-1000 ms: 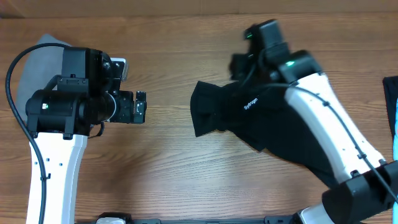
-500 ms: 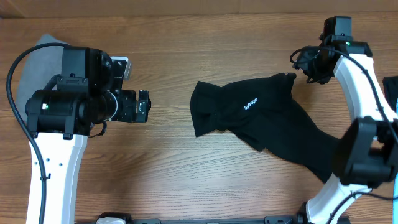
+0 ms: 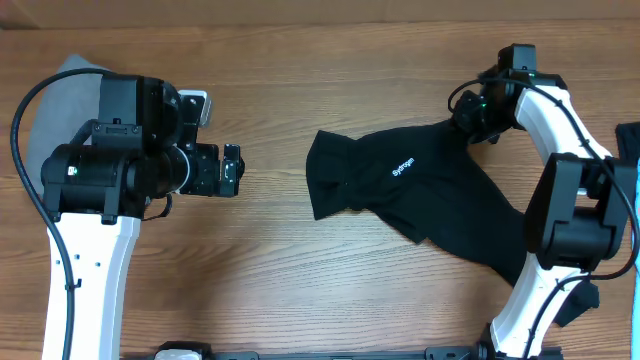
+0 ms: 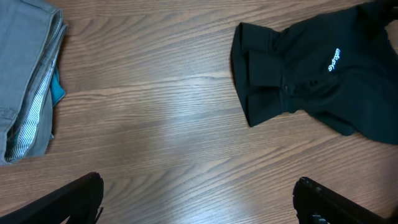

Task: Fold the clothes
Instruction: 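Drag the black shirt with the right gripper toward table center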

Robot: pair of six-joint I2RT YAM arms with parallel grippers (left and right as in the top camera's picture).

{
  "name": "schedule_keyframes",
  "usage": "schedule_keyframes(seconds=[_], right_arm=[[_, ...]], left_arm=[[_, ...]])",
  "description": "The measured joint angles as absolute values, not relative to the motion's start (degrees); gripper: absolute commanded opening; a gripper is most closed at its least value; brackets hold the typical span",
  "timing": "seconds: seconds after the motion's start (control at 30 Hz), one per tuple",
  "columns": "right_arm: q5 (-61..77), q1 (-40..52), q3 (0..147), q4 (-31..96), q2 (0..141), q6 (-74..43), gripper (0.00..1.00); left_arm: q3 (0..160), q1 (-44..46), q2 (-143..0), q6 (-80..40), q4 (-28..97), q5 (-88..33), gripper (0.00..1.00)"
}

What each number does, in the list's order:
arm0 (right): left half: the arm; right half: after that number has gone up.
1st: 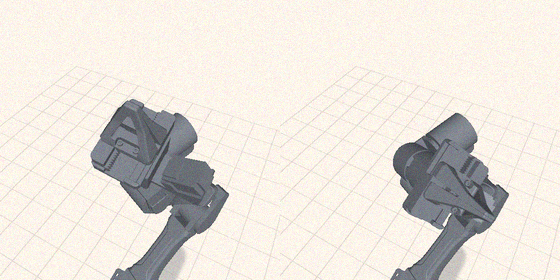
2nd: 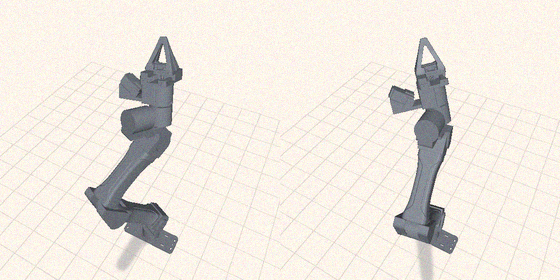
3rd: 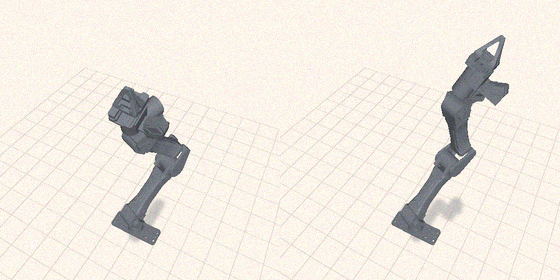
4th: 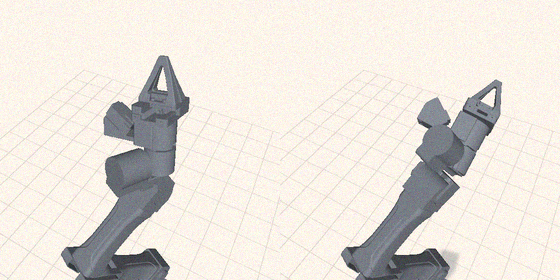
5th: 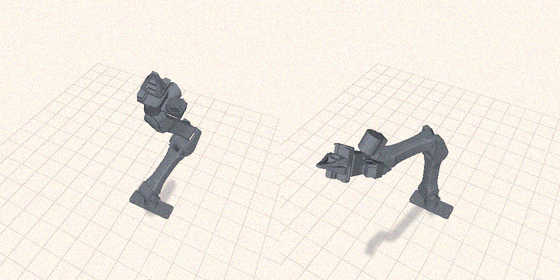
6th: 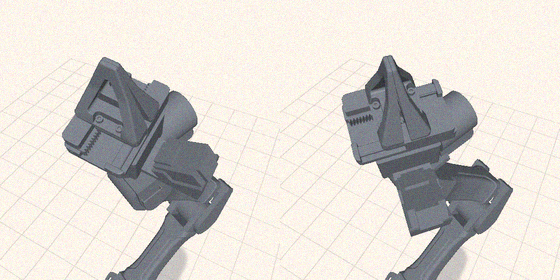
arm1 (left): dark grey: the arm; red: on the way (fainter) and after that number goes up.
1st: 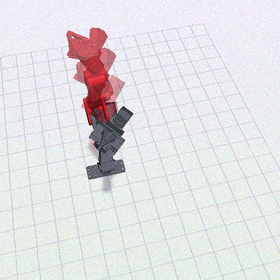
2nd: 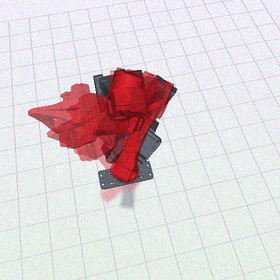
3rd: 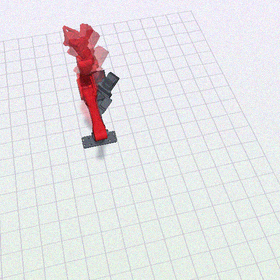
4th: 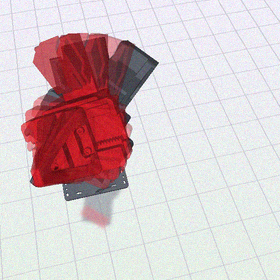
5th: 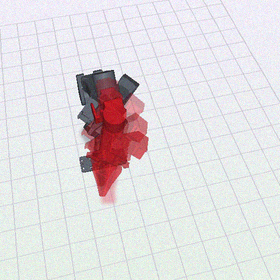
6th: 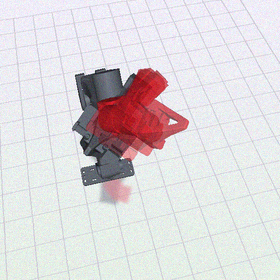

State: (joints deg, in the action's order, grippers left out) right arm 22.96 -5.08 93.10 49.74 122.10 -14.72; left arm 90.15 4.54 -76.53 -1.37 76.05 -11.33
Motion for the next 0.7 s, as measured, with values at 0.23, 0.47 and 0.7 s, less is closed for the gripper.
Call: schedule_keyframes(seconds=[0.23,0.47,0.7], right_arm=[[30.7,7.1,93.1,49.9,121.8,-10.0,0.04],[32.4,27.5,93.1,47.9,119.7,-8.1,0.05],[25.6,37.3,93.1,46.5,118.6,-8.3,0.19]], left_arm=[[90.1,4.5,-76.5,-0.9,77.2,-8.1,1.00],[90.1,4.5,-76.5,-0.9,78.5,-0.3,1.00],[90.1,4.5,-76.5,-0.9,77.3,1.1,1.00]])
